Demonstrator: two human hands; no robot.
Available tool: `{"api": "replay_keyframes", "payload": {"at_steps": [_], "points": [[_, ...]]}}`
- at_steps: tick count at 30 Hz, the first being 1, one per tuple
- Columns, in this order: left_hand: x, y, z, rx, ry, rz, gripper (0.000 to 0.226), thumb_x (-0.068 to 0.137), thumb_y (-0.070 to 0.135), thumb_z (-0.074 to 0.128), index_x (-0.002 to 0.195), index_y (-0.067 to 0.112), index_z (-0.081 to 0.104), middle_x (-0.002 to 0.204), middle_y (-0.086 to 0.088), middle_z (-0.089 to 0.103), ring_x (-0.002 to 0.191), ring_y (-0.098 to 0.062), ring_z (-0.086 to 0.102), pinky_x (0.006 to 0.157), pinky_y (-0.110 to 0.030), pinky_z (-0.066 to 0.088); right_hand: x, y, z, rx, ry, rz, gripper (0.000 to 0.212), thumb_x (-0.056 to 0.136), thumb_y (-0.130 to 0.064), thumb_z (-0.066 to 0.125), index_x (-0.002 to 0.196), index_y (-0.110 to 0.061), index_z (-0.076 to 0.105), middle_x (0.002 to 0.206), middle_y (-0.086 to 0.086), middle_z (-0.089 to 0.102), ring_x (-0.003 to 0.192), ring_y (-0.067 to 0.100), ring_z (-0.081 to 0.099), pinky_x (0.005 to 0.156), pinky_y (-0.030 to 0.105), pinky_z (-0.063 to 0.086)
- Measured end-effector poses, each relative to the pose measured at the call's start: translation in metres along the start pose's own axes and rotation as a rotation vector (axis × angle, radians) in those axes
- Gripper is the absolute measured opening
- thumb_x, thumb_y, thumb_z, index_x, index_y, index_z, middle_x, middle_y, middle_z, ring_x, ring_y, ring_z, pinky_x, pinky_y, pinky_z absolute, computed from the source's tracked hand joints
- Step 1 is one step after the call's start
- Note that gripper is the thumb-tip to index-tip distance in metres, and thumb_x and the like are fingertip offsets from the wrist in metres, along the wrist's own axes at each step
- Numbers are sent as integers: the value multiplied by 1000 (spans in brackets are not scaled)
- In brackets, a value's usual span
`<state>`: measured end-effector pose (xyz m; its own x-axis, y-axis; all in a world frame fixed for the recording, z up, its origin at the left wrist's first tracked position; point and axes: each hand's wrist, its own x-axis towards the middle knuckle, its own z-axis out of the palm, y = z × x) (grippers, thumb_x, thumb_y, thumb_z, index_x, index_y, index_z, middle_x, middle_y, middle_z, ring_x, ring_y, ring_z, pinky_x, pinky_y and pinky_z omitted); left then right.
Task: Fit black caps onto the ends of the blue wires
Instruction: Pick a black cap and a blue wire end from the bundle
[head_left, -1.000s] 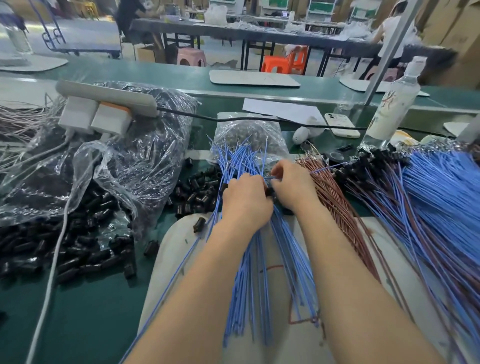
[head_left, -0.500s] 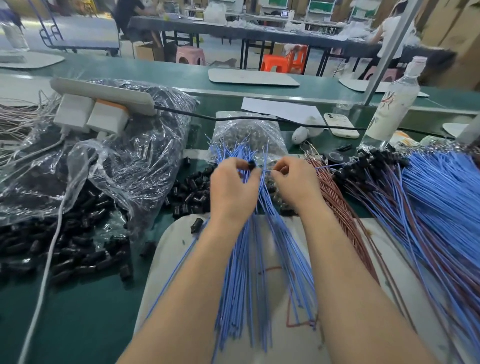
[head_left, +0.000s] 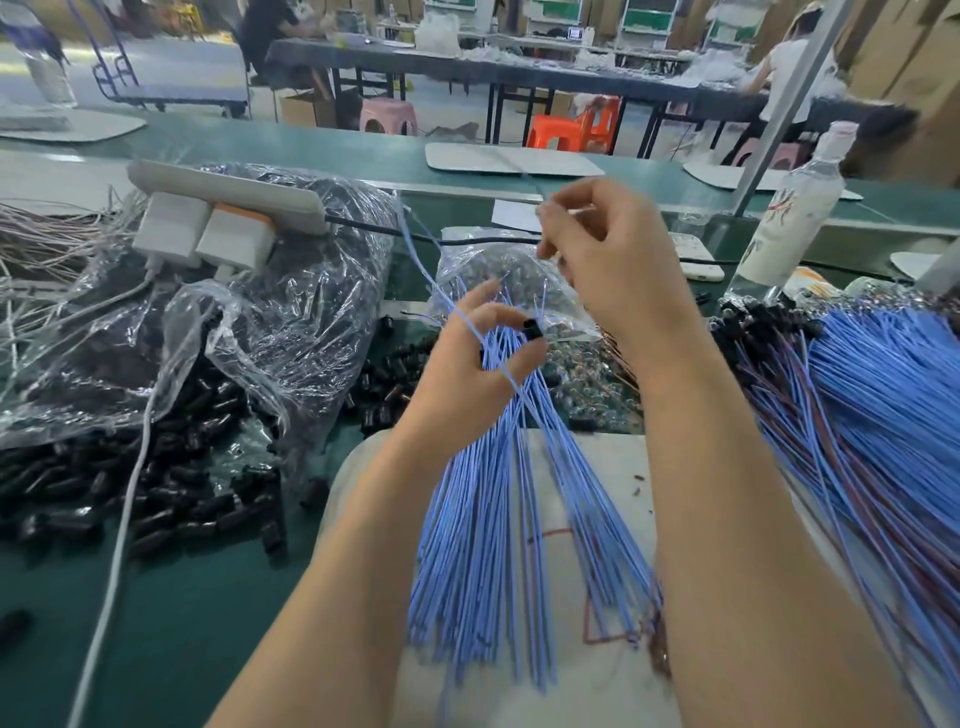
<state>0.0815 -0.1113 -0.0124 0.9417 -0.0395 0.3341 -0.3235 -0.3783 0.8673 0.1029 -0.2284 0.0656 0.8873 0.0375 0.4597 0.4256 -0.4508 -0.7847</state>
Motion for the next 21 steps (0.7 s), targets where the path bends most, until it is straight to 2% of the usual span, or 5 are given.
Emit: {"api": "replay_keyframes", "payload": {"at_steps": [3, 6, 11, 16, 21], "points": [[-4, 5, -4, 57, -30, 53, 10, 87, 21, 66, 96, 20, 62, 146, 5, 38, 135, -9, 32, 102, -17, 20, -2, -14, -2, 248, -3, 1, 10, 97, -19, 52, 88, -21, 55, 67, -7, 64, 46, 1, 47, 47, 13, 39], [-1, -2, -12, 306, -107, -114, 16, 90, 24, 62, 103, 15, 62, 124, -1, 56, 106, -16, 53, 81, -19, 33, -3, -6, -3, 174, 134, 138, 7, 98, -14, 49, 95, -19, 52, 73, -4, 65, 45, -5, 51, 48, 12, 41], [1, -16, -34, 775, -55, -320, 23, 91, 27, 56, 109, 13, 57, 112, -9, 57, 101, -31, 55, 91, -46, 46, -14, 20, -2, 215, 113, 280, 16, 99, -14, 48, 86, -16, 58, 69, 0, 66, 44, -3, 53, 47, 12, 41], [0, -5, -38, 223, 93, -252, 17, 91, 24, 61, 103, 14, 56, 103, -2, 62, 95, -19, 59, 84, -31, 47, -23, 23, 0, 461, 22, 281, 9, 93, -8, 56, 91, -14, 62, 83, 5, 71, 70, 10, 68, 68, 20, 54], [-11, 26, -22, -110, -261, 66, 15, 90, 19, 62, 103, 13, 60, 134, 15, 48, 122, 9, 43, 106, -13, 27, -24, 5, -14, 826, -73, 80, 14, 96, -14, 53, 95, -11, 66, 79, 3, 73, 63, 7, 64, 57, 16, 52]]}}
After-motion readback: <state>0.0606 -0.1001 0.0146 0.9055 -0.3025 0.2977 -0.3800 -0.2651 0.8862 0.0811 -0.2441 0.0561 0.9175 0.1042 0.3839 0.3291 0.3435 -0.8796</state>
